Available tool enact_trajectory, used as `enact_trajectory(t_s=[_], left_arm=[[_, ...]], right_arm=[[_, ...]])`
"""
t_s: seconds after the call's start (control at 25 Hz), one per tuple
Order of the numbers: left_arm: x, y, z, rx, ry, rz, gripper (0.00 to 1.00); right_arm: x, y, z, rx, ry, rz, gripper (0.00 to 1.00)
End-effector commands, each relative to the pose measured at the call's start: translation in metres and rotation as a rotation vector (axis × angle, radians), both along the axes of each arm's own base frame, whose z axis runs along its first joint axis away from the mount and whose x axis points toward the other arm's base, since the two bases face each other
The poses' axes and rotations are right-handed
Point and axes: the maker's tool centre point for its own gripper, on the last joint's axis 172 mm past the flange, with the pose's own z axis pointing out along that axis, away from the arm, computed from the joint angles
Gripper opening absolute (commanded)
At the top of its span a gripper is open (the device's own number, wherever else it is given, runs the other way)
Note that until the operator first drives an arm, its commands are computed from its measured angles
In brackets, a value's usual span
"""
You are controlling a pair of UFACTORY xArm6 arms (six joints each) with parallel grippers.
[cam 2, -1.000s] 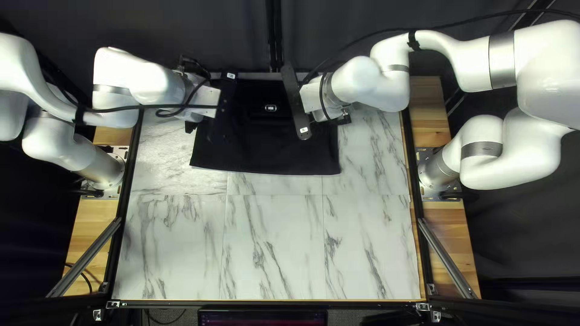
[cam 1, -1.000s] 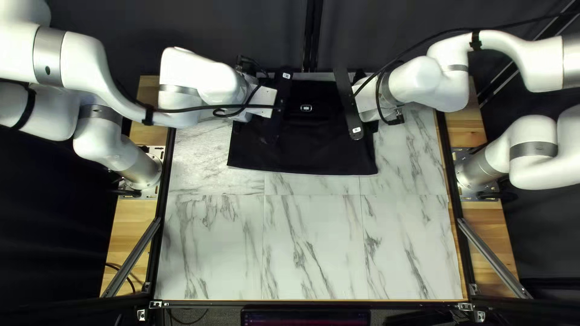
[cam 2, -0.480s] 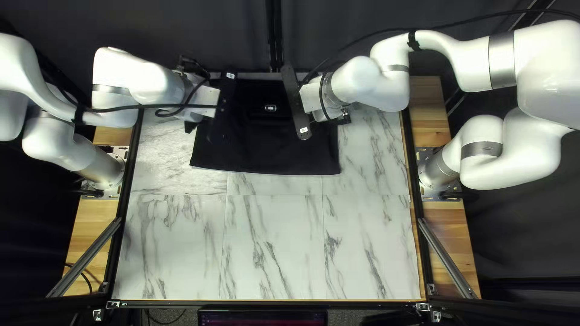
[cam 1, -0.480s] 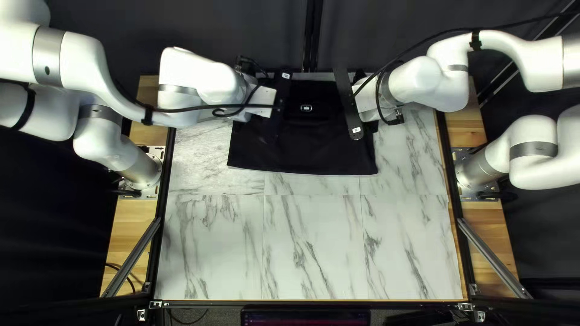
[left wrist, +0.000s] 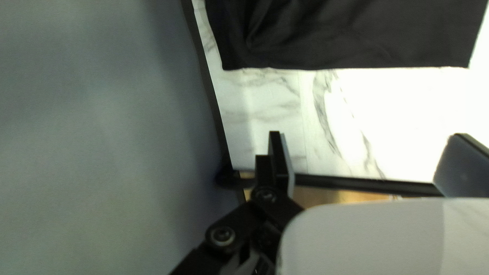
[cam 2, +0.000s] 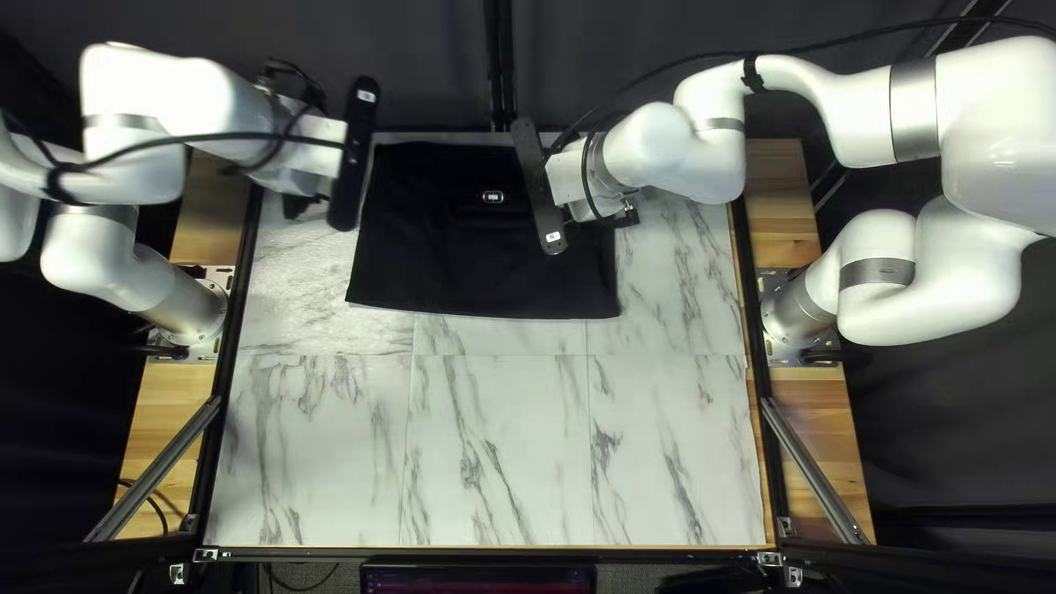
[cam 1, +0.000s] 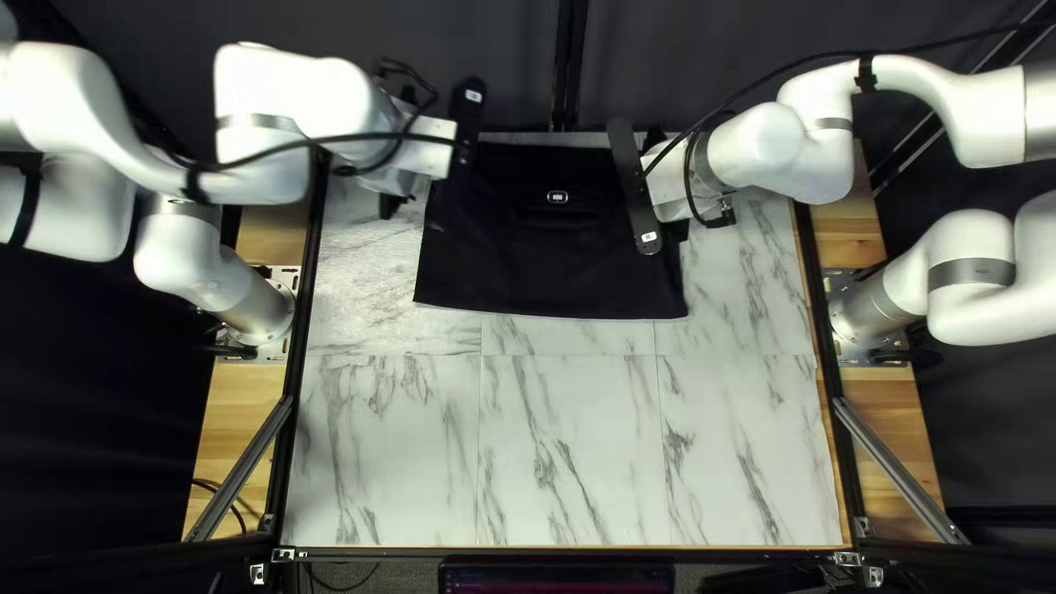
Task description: Fold t-shirt
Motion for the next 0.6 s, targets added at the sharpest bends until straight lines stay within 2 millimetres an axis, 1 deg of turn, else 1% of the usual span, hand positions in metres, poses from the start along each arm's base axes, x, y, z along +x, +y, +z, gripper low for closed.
enact_trajectory(t_s=[0.04,0.24,0.28,0.36,0.48,0.56,0.6], left_arm=[[0.000,0.000,0.000,0.000,0.000,0.001,1.00],[0.000,0.000,0.000,0.000,0.000,0.001,1.00],[0.000,0.000,0.000,0.000,0.000,0.001,1.00],[0.000,0.000,0.000,0.000,0.000,0.001,1.00],[0.000,0.000,0.000,0.000,0.000,0.001,1.00],[0.000,0.000,0.000,0.000,0.000,0.001,1.00],[0.000,0.000,0.000,0.000,0.000,0.001,1.00]], right_arm=[[0.000,0.000,0.000,0.000,0.000,0.000,1.00],[-0.001,-0.001,-0.001,-0.004,0.005,0.004,1.00],[0.006,-0.003,-0.006,-0.007,0.010,0.009,1.00],[0.011,-0.004,-0.013,-0.012,0.013,0.010,1.00],[0.021,-0.004,-0.028,-0.026,0.001,0.003,1.00],[0.025,-0.005,-0.036,-0.039,-0.004,-0.001,1.00],[0.027,-0.008,-0.043,-0.052,-0.009,-0.007,1.00]])
